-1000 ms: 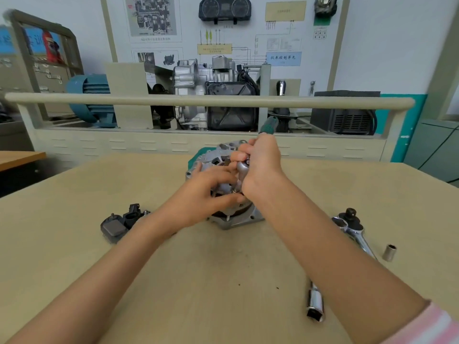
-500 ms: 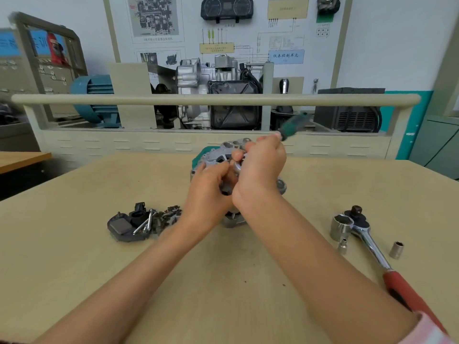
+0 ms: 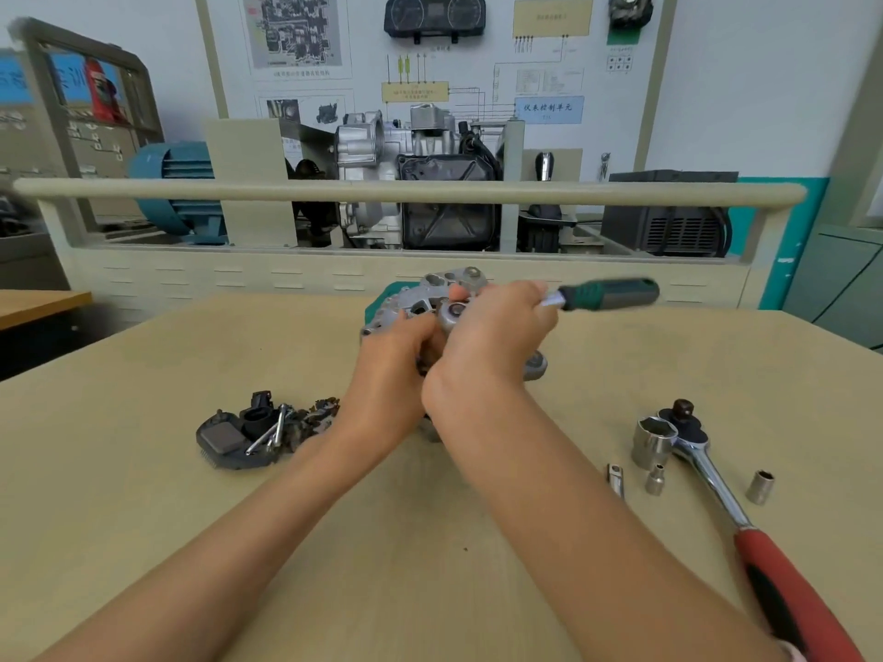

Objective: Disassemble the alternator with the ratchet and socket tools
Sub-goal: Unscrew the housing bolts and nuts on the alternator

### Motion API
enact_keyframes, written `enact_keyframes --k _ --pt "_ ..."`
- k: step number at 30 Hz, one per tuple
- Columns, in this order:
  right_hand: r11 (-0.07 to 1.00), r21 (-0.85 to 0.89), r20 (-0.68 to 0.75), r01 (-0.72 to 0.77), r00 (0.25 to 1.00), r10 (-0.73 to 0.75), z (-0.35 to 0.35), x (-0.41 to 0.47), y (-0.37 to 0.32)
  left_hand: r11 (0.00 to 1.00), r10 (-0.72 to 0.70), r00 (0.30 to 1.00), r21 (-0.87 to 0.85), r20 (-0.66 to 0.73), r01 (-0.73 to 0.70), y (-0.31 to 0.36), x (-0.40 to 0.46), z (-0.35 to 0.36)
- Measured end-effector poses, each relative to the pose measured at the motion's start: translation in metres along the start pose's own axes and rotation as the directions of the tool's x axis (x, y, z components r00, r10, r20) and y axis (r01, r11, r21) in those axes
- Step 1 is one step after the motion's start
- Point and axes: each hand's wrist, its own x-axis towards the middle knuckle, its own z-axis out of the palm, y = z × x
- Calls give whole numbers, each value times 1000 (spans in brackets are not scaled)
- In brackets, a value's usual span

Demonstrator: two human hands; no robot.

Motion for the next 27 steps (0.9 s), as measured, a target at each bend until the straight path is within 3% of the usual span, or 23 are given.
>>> enact_keyframes --k 2,4,7,9,10,11,13,15,16,18,22,27 --pt "998 -52 73 -37 996 40 2 2 -1 1000 17 1000 -19 19 -17 0 2 -6" --pt "976 -197 192 -94 972 133 1 13 -9 994 32 987 -104 157 -15 -1 6 -17" --pt "835 -518 383 -186 822 421 1 30 -24 986 50 935 -164 352 9 -5 11 -27" --pt "768 -605 433 -208 724 537 1 34 -30 991 60 919 -137 390 -6 -8 11 -25" --pt "770 -606 444 -200 718 536 0 34 -29 994 74 920 -107 384 -35 -10 11 -23" --pt "791 -581 444 -192 740 506 0 33 -27 995 84 928 -86 363 -57 -9 10 -22" --pt "895 -422 380 -146 868 320 0 26 -18 993 89 963 -93 256 -67 -7 7 -21" --pt "984 -175 190 -26 980 59 -3 14 -8 994 84 989 -83 125 -74 -4 6 -14" --pt "998 -63 100 14 995 -8 -4 8 -5 996 77 994 -58 71 -73 -2 5 -8" --pt "999 49 69 15 997 -18 -5 1 -3 998 61 998 -28 7 -61 0 3 0" --pt "995 78 121 66 990 -75 0 5 -22 993 91 986 57 139 -100 -10 0 -14" --pt "971 188 128 148 977 -173 0 23 -51 975 70 987 197 144 -98 -14 -3 -20"
